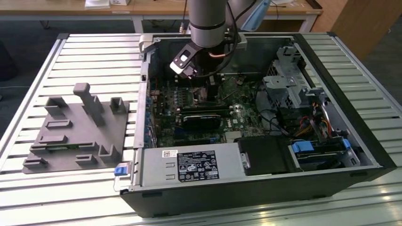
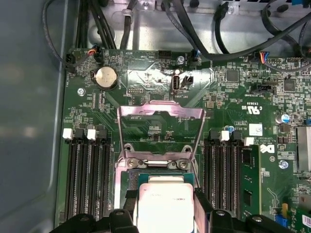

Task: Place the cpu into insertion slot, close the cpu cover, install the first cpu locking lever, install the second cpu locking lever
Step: 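Place the cpu into insertion slot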

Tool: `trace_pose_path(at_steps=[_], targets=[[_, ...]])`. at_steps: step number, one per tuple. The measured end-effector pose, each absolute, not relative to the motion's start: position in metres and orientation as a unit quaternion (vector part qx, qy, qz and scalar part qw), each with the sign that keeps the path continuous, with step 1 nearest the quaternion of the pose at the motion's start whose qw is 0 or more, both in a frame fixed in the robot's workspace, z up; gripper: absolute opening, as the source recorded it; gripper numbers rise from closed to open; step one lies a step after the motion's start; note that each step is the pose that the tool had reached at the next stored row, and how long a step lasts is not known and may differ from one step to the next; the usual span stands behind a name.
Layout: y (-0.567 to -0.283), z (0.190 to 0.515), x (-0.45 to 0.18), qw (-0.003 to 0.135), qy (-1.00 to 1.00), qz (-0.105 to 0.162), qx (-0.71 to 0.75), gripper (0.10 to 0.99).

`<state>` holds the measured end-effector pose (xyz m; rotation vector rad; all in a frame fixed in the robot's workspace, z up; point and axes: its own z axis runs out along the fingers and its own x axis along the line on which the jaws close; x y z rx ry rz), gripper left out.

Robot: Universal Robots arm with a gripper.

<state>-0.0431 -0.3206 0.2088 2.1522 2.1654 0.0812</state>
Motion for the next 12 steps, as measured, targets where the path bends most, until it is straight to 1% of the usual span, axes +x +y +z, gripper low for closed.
trace_pose_path(at_steps=[12], targets=[[-0.3189, 0.2039, -0.0441, 0.044, 0.708, 0.026, 0.704, 0.541]])
